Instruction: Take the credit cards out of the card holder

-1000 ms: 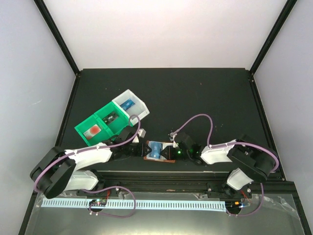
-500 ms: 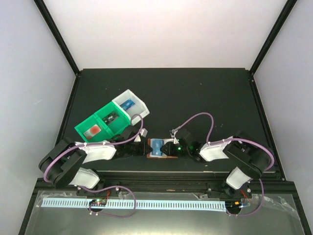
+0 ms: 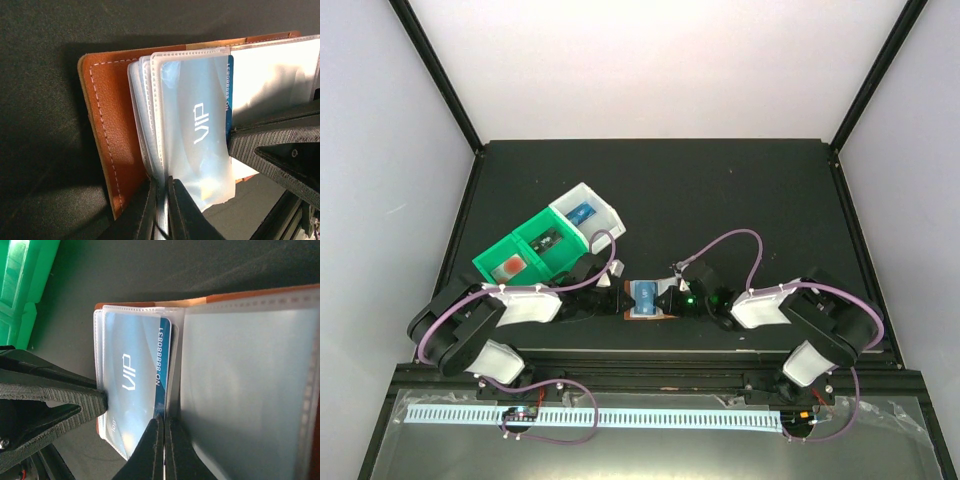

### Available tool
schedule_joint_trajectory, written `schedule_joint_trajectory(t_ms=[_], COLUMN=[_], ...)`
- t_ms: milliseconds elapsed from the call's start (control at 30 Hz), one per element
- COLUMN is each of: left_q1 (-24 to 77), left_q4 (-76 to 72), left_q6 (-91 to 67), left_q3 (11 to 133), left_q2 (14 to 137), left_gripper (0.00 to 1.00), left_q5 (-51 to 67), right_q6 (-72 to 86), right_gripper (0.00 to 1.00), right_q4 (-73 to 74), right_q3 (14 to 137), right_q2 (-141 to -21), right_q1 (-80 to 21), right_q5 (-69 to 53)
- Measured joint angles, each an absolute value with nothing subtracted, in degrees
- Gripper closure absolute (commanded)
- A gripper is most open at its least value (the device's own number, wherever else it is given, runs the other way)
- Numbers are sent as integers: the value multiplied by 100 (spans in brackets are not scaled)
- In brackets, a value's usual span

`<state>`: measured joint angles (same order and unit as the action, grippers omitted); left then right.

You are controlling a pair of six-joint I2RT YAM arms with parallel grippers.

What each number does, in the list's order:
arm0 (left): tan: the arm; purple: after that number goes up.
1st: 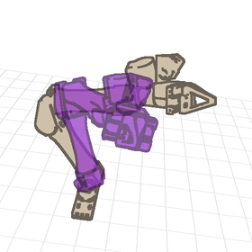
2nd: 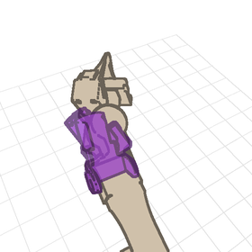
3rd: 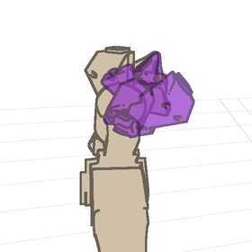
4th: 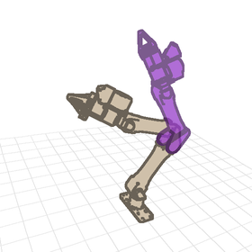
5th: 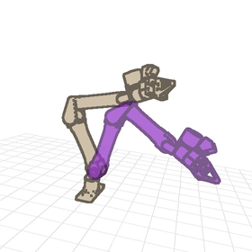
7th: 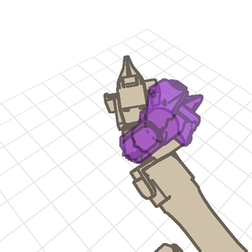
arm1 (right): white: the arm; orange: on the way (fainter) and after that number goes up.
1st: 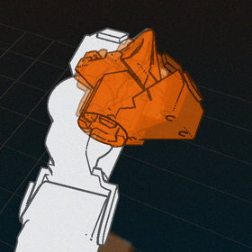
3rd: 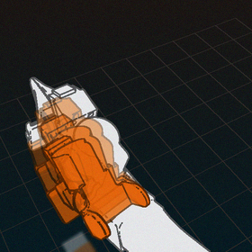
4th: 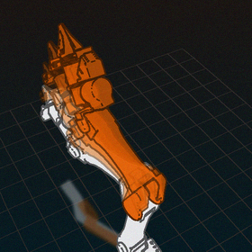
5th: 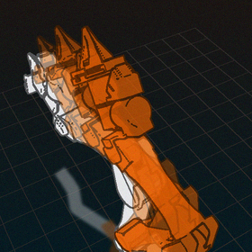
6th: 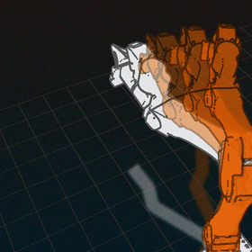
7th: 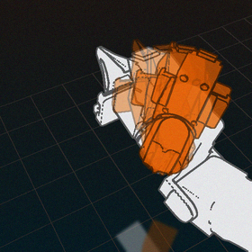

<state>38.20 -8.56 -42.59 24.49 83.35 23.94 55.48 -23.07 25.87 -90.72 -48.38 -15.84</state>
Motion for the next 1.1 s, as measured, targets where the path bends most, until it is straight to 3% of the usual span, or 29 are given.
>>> schedule_joint_trajectory(t_ms=[167,300,633,733,900,1100], left_q1=[3820,3820,3865,3865,3863,3863], left_q4=[-858,-845,-513,-471,-451,-443], left_q6=[-4270,-4270,-4265,-4268,-4265,-4217], left_q3=[2451,2464,2641,2659,2718,2773], left_q2=[8342,8344,8374,8377,8464,8532], left_gripper=[94,94,91,91,91,90], left_q5=[2405,2410,2495,2495,2512,2506], right_q6=[5564,5516,5290,5282,5312,5417], right_gripper=[98,84,75,80,99,99], right_q4=[-2410,-2394,-1925,-2021,-2506,-3070], right_q3=[2536,2510,2661,2659,2530,2222], right_q2=[-9072,-9037,-8868,-8952,-9174,-9172], right_q1=[-4838,-4838,-4862,-4827,-4700,-4554], right_q5=[-1584,-1588,-1573,-1562,-1669,-1774])
